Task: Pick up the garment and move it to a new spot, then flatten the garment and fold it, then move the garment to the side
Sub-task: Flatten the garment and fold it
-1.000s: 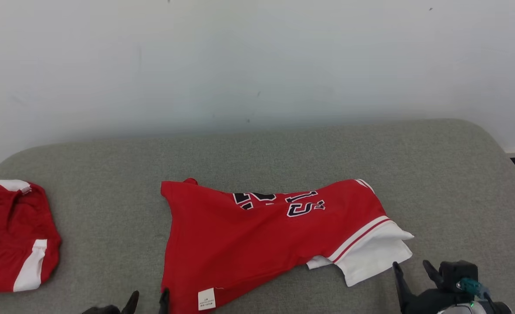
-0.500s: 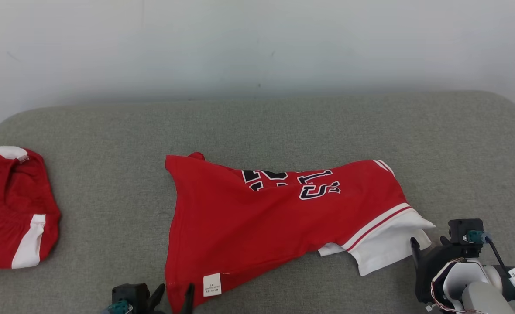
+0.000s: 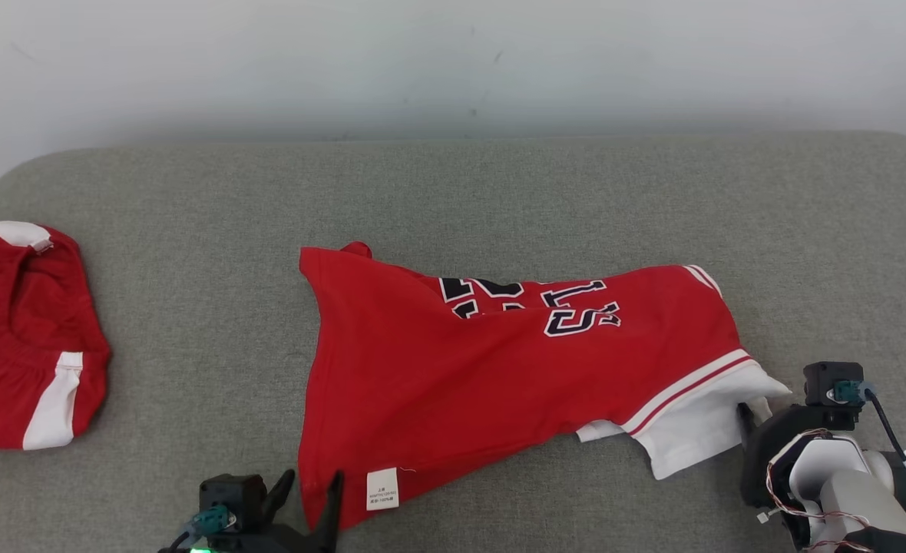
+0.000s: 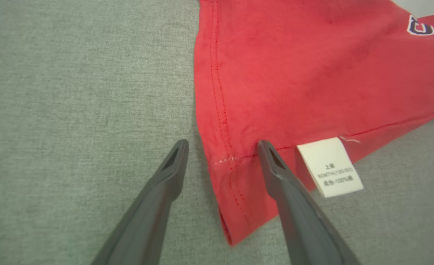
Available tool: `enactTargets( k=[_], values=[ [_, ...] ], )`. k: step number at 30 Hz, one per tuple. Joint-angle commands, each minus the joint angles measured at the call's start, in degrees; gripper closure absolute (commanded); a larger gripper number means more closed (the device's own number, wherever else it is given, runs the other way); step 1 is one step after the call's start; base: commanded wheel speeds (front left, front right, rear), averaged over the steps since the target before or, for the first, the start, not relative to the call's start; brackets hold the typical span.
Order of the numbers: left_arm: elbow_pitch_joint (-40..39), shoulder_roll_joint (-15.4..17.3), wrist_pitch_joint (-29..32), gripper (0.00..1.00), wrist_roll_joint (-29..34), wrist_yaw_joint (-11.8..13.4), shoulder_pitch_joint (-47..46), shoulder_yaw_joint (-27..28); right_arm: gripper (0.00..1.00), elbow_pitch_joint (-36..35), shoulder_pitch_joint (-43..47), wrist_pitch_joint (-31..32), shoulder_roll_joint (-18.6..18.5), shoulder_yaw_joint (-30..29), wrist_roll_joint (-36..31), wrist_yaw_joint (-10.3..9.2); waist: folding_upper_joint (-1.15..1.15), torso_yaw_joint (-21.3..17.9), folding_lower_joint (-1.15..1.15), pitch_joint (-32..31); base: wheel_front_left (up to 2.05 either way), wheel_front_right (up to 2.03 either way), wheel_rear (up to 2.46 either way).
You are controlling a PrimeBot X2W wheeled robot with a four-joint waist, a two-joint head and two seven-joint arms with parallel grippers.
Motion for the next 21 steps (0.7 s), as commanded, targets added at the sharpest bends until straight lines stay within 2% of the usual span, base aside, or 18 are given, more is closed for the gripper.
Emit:
enactTargets(
  k=[1,2,3,4,5,6,12,16,21],
  values=[
    [-0.26,0.33,0.03,0.28,-0.07,0.03,-0.35,-0.01,0.00,1.86,1.07,1.19,0.90,0.66,0.11,-0.10,0.00,0.19,-0.01,0.20,0.00,0.00,0.00],
    [-0.48,0.44,0.06,0.47,-0.01,0.12,-0.31,-0.10,0.02,2.60,0.88,1.46,1.19,1.09,0.60,0.02,0.00,0.25,-0.01,0.28,0.00,0.00,0.00],
    [-0.65,0.47,0.02,0.73,-0.05,0.19,-0.22,-0.16,0.54,3.26,0.80,1.74,1.48,1.44,1.23,0.04,0.00,0.28,-0.01,0.32,0.00,0.00,0.00],
    [-0.75,0.53,0.05,0.88,-0.11,0.21,-0.09,-0.22,0.64,3.71,0.72,1.66,1.59,1.78,1.64,0.08,0.00,0.31,-0.01,0.32,0.00,0.00,0.00],
    [-0.88,0.57,0.13,1.00,-0.14,0.21,0.03,-0.33,0.93,4.14,0.63,1.53,1.53,2.12,2.09,0.09,0.00,0.34,-0.01,0.31,0.00,0.00,0.00],
    [-0.97,0.56,0.26,1.00,-0.27,0.20,0.19,-0.39,1.00,4.51,0.57,1.40,1.37,2.41,2.43,0.08,0.00,0.36,-0.01,0.26,0.00,0.00,0.00],
    [-1.03,0.61,2.29,1.00,-1.55,0.04,1.56,-0.67,1.00,5.44,0.21,-0.34,1.02,4.08,4.64,0.01,0.00,0.14,-0.01,-0.43,0.00,0.00,0.00],
    [-3.37,0.07,1.17,1.00,-4.30,0.03,1.85,0.92,1.00,3.44,-0.50,-2.70,1.80,5.20,8.85,0.02,0.00,-0.01,-0.01,-1.66,0.00,0.00,0.00],
    [-9.30,-1.07,2.50,1.00,-14.55,-1.01,0.68,4.12,1.00,-4.38,-0.82,-2.81,1.92,6.29,21.53,0.01,0.00,-0.27,-0.01,-3.51,0.00,0.00,0.00]
  ],
)
